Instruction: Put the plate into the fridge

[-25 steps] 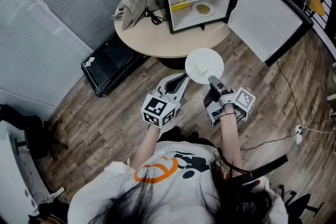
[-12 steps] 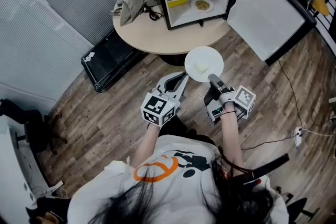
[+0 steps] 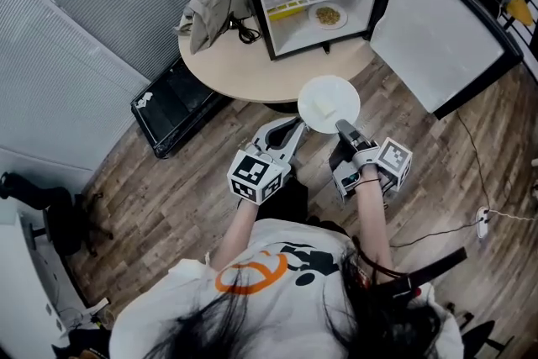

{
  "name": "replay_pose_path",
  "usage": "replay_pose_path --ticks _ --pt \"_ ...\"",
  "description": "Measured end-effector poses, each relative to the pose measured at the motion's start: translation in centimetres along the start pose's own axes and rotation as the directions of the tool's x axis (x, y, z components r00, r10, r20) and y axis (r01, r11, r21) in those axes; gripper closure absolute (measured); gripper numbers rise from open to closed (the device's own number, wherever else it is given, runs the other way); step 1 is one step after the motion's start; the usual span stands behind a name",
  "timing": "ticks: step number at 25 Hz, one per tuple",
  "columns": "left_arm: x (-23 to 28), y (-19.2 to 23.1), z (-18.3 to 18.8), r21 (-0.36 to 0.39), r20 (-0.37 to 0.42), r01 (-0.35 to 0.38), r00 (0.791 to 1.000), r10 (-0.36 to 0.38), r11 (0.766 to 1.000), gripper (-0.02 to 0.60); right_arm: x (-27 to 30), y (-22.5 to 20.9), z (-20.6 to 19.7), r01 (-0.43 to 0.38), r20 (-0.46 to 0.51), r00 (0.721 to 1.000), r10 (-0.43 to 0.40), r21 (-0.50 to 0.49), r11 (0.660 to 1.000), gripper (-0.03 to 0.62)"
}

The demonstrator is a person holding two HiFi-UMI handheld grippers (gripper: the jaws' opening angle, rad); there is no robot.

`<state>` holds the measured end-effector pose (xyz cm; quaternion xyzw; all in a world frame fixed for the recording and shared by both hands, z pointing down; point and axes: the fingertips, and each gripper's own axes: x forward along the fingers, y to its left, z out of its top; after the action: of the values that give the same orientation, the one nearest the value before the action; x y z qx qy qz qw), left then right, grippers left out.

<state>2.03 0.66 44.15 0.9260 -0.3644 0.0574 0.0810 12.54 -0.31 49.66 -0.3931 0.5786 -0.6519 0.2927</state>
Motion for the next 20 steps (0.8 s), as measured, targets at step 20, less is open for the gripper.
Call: replay_pose_path --ticks 20 --pt "8.5 14.3 4.0 -0.011 0.028 0.138 0.99 -0.137 0.99 0.563 14.7 2.8 5.3 0.033 0.119 0.992 -0.033 0.005 0.999 0.569"
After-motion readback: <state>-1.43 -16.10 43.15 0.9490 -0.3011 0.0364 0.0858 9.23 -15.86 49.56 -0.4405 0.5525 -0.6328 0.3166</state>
